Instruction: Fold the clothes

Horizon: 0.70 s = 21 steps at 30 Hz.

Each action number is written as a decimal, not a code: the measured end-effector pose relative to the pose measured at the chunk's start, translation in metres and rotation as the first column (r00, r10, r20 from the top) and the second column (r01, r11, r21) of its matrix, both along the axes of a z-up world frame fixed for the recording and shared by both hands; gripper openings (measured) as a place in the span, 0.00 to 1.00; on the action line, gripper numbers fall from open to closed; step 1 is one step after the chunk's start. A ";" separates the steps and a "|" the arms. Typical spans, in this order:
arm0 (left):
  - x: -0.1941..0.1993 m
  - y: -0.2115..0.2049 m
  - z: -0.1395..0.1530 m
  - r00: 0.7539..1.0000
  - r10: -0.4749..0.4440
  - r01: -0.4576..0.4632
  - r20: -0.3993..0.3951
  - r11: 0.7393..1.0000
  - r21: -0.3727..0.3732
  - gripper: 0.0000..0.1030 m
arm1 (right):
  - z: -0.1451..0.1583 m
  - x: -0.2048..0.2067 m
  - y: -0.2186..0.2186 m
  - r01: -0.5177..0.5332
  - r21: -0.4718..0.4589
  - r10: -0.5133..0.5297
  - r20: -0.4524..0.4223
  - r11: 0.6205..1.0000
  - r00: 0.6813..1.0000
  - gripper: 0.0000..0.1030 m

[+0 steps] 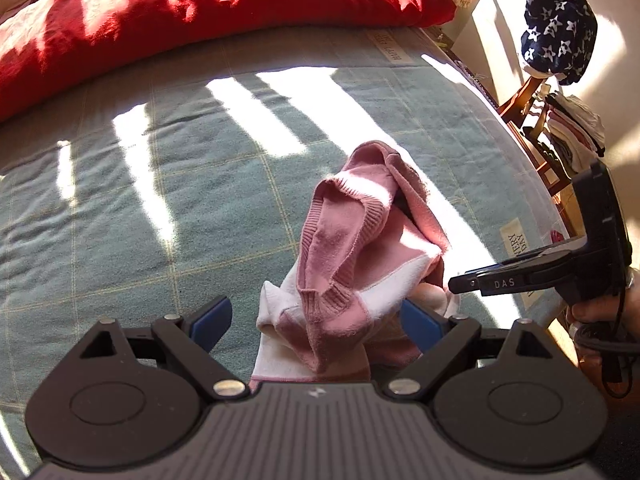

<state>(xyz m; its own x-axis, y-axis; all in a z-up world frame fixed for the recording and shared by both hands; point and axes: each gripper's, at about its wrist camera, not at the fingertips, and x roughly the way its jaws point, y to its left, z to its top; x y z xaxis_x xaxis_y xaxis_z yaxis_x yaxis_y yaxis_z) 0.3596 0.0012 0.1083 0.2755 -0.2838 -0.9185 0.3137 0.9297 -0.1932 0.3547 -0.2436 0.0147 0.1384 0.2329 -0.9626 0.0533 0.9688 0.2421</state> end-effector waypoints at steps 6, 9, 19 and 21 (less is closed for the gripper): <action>0.005 -0.006 -0.021 0.996 -0.078 0.079 -0.050 0.997 0.012 0.89 | -0.016 -0.008 0.012 0.070 -0.061 -0.073 -0.032 0.996 0.997 0.24; 0.011 -0.005 -0.026 0.992 -0.115 0.115 -0.055 0.993 0.006 0.89 | -0.015 -0.011 0.011 0.117 -0.092 -0.120 -0.025 0.989 0.992 0.24; 0.025 0.007 -0.037 0.983 -0.171 0.170 -0.068 0.985 -0.024 0.89 | -0.029 0.006 0.022 0.125 -0.185 -0.126 0.006 0.975 0.992 0.05; 0.029 0.011 -0.038 0.984 -0.166 0.165 -0.069 0.986 -0.020 0.89 | -0.024 0.003 0.021 0.068 -0.230 -0.066 0.017 0.971 0.998 0.04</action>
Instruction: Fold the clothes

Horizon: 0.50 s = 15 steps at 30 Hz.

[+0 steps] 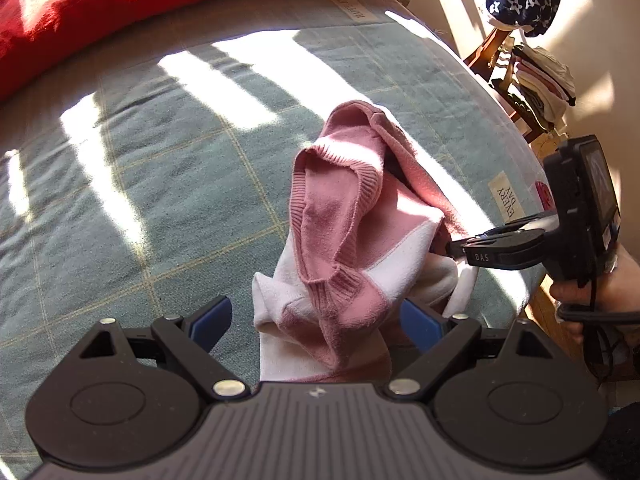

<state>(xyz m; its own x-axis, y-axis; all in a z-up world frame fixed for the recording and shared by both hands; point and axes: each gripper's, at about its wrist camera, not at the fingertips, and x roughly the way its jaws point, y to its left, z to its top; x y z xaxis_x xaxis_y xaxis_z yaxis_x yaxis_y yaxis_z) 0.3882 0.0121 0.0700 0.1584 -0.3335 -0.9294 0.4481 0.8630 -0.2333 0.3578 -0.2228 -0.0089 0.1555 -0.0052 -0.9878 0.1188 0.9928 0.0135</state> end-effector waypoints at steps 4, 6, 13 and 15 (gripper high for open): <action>0.006 0.005 0.000 1.000 0.012 -0.012 0.011 1.000 0.021 0.89 | 0.011 0.002 -0.024 -0.004 -0.053 0.004 0.005 0.999 1.000 0.04; 0.008 0.006 0.002 1.000 0.021 -0.021 0.015 1.000 0.023 0.89 | 0.018 0.009 -0.038 -0.005 -0.089 0.007 0.020 0.996 1.000 0.04; 0.008 -0.005 0.000 0.999 0.037 -0.038 0.015 0.998 0.049 0.89 | 0.039 0.048 -0.084 -0.037 -0.211 0.057 0.090 0.977 0.994 0.04; 0.006 -0.011 -0.002 0.999 0.030 -0.031 0.023 0.998 0.057 0.89 | 0.045 0.063 -0.099 -0.036 -0.221 0.063 0.114 0.975 0.992 0.04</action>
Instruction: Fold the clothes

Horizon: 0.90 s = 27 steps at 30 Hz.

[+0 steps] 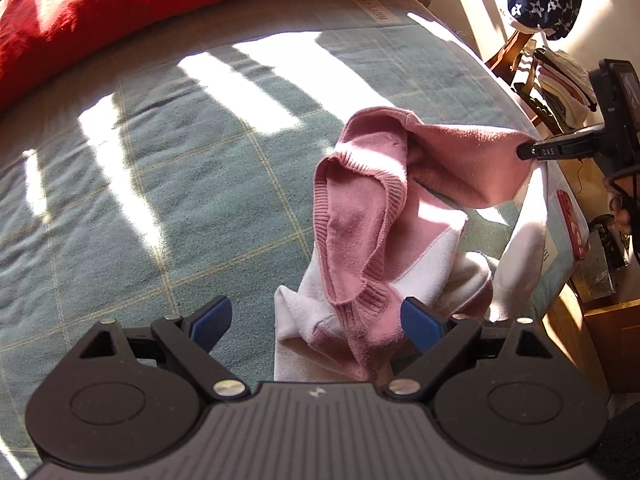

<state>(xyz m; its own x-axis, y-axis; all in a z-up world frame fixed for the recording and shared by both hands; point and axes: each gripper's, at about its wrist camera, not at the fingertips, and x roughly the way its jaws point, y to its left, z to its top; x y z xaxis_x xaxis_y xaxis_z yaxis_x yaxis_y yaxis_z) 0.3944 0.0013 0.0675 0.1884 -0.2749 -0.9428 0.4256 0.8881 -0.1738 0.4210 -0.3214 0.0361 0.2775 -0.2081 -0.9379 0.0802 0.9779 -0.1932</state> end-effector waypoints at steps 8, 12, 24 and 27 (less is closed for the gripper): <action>-0.007 -0.018 -0.016 1.000 0.008 -0.008 -0.004 1.000 0.023 0.89 | 0.008 0.061 -0.046 -0.048 -0.019 0.049 0.061 0.999 0.997 0.04; -0.011 -0.024 -0.026 0.999 0.031 -0.030 -0.032 0.999 0.033 0.89 | 0.001 0.081 -0.056 -0.082 -0.039 0.084 0.069 0.996 0.994 0.04; -0.024 -0.037 -0.048 0.998 0.069 -0.070 0.009 0.994 0.082 0.89 | -0.019 0.096 -0.059 -0.135 0.013 0.134 0.071 0.991 0.988 0.27; -0.030 -0.036 -0.055 0.997 0.072 -0.072 0.004 0.995 0.070 0.89 | -0.014 0.083 -0.041 -0.178 0.072 0.170 0.099 0.981 0.980 0.35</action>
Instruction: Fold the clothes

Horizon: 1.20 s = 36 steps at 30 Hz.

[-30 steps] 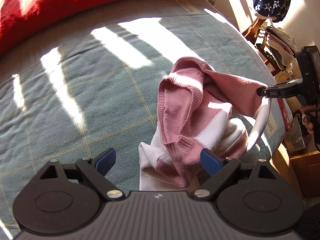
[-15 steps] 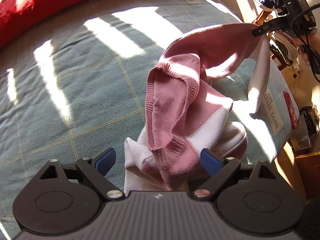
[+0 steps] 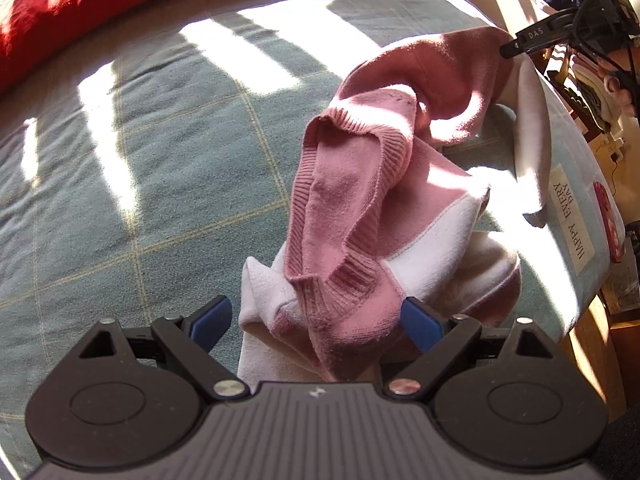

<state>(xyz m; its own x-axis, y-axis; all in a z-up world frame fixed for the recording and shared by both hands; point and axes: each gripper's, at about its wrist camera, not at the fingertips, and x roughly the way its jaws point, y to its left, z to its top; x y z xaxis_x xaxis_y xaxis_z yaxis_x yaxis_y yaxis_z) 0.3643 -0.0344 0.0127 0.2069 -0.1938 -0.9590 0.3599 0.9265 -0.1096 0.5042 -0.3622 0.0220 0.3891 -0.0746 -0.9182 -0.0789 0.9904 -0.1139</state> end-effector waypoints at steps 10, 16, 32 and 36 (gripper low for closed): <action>-0.022 0.012 0.001 0.998 0.045 -0.038 0.042 0.987 -0.158 0.76 | -0.021 -0.046 0.076 -0.187 0.134 0.187 0.012 0.973 0.982 0.40; -0.038 0.017 -0.005 0.993 -0.003 0.025 0.120 0.981 -0.191 0.47 | -0.030 -0.070 0.098 -0.256 0.200 0.257 0.023 0.946 0.966 0.40; -0.046 0.043 -0.017 0.979 -0.071 0.122 0.193 0.957 -0.264 0.43 | 0.004 -0.067 0.175 -0.623 0.254 0.616 0.117 0.740 0.779 0.43; -0.062 0.057 -0.024 0.985 -0.066 0.099 0.156 0.972 -0.215 0.52 | 0.019 -0.074 0.228 -0.800 0.252 0.810 0.092 0.544 0.580 0.47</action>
<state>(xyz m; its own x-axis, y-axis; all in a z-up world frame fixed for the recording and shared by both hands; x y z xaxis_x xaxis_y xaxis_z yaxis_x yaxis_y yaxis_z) 0.3023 0.0223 -0.0112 0.3167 -0.4200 -0.8505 0.4619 0.8514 -0.2485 0.4304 -0.1341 0.0406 0.1436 0.4760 -0.8677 -0.8558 0.5000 0.1327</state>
